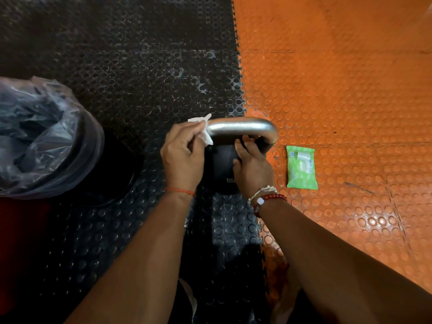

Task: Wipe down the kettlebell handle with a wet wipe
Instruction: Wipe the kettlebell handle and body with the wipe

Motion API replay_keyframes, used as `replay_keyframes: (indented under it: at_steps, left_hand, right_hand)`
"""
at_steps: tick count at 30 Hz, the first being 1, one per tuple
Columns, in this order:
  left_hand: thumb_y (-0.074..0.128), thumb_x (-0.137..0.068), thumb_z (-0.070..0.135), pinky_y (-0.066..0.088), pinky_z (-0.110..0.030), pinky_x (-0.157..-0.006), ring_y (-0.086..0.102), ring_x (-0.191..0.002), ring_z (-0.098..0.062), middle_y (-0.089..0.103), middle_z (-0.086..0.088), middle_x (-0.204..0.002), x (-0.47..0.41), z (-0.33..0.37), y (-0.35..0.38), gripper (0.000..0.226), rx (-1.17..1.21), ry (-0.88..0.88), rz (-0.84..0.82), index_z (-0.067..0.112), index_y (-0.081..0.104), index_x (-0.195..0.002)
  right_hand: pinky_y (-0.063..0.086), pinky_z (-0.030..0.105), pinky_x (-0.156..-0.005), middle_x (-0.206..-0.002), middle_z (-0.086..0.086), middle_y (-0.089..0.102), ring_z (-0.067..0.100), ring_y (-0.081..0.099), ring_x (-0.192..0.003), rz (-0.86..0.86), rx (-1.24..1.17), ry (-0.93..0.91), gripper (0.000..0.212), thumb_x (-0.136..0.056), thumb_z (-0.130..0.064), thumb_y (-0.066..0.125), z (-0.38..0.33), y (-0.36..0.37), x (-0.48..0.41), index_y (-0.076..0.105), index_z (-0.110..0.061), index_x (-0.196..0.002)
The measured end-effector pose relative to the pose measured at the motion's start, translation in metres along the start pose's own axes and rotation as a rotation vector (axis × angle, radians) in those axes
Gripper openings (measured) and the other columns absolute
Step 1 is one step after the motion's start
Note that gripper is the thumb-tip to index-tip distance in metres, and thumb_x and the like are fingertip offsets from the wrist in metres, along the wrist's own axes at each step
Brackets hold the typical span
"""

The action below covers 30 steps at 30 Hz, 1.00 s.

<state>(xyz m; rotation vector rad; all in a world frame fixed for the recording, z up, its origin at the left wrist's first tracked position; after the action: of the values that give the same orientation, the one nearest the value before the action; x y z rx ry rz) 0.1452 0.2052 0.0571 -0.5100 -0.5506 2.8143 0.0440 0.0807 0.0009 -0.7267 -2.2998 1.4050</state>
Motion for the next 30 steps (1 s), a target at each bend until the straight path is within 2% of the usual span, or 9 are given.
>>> replay_keyframes:
  at_steps: [2,6,11,16,20,25,30]
  left_hand:
    - [0.063,-0.082,-0.005,0.046,-0.012,-0.090,0.062,-0.097,-0.002,0.067,-0.004,-0.104,0.009,0.003,0.002,0.024,0.008,0.010,0.034,0.004,0.075,-0.101]
    - [0.062,-0.085,-0.002,0.041,-0.004,-0.084,0.060,-0.090,0.010,0.068,-0.004,-0.101,0.001,-0.011,-0.001,0.023,0.074,-0.161,0.053,0.008,0.075,-0.101]
    - [0.063,-0.083,-0.006,0.043,-0.007,-0.087,0.059,-0.093,0.010,0.066,-0.001,-0.100,0.009,0.000,0.001,0.021,0.055,-0.056,0.066,0.004,0.074,-0.098]
    - [0.060,-0.087,0.001,0.041,-0.005,-0.084,0.059,-0.090,0.010,0.067,-0.003,-0.101,0.000,-0.013,0.000,0.022,0.093,-0.198,0.057,0.011,0.075,-0.100]
    - [0.065,-0.083,-0.002,0.044,-0.008,-0.084,0.059,-0.091,0.006,0.062,0.001,-0.101,0.013,0.002,0.004,0.020,0.075,-0.093,0.066,0.007,0.074,-0.098]
    - [0.063,-0.087,0.005,0.051,-0.020,-0.085,0.063,-0.089,-0.007,0.060,0.007,-0.099,0.004,-0.015,0.003,0.020,0.187,-0.290,0.047,0.018,0.072,-0.098]
    - [0.065,-0.082,-0.001,0.046,-0.011,-0.076,0.057,-0.079,-0.004,0.057,0.005,-0.098,0.014,-0.005,0.006,0.021,0.165,-0.253,0.075,0.015,0.070,-0.096]
  right_hand:
    - [0.029,0.029,-0.111,-0.155,0.003,0.025,0.019,0.024,-0.143,-0.001,0.002,0.002,0.052,-0.092,-0.019,0.049,0.002,0.000,0.000,0.038,-0.017,-0.143]
    - [0.029,0.029,-0.111,-0.155,0.004,0.026,0.019,0.025,-0.143,0.007,0.004,-0.009,0.052,-0.091,-0.019,0.050,0.002,0.001,0.000,0.039,-0.017,-0.142]
    - [0.035,0.032,-0.108,-0.154,0.004,0.028,0.020,0.028,-0.142,0.027,0.004,-0.010,0.051,-0.091,-0.020,0.051,0.004,0.002,0.001,0.041,-0.017,-0.141]
    - [0.036,0.033,-0.107,-0.153,0.006,0.031,0.022,0.031,-0.141,0.036,0.003,-0.026,0.051,-0.090,-0.018,0.052,0.002,0.001,0.001,0.043,-0.015,-0.140]
    - [0.037,0.033,-0.106,-0.152,0.007,0.033,0.023,0.032,-0.140,0.048,-0.001,-0.022,0.050,-0.090,-0.018,0.052,0.002,0.001,0.002,0.044,-0.014,-0.140]
    - [0.033,0.030,-0.108,-0.154,0.004,0.030,0.020,0.029,-0.142,0.023,0.010,-0.018,0.052,-0.090,-0.018,0.052,0.001,-0.001,0.001,0.041,-0.017,-0.141]
    - [0.033,0.030,-0.108,-0.154,0.004,0.028,0.020,0.028,-0.142,0.023,-0.001,-0.008,0.052,-0.091,-0.018,0.051,0.001,-0.001,0.002,0.040,-0.017,-0.142]
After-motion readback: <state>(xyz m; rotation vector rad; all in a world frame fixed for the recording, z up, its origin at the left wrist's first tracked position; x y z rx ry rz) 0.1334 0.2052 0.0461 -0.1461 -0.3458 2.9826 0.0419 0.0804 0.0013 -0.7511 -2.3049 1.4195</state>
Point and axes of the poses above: each hand's wrist, its own x-axis away from the middle knuckle, its own y-axis out of the palm, z = x × y, the point moved 3 cm from there along -x, towards the middle knuckle
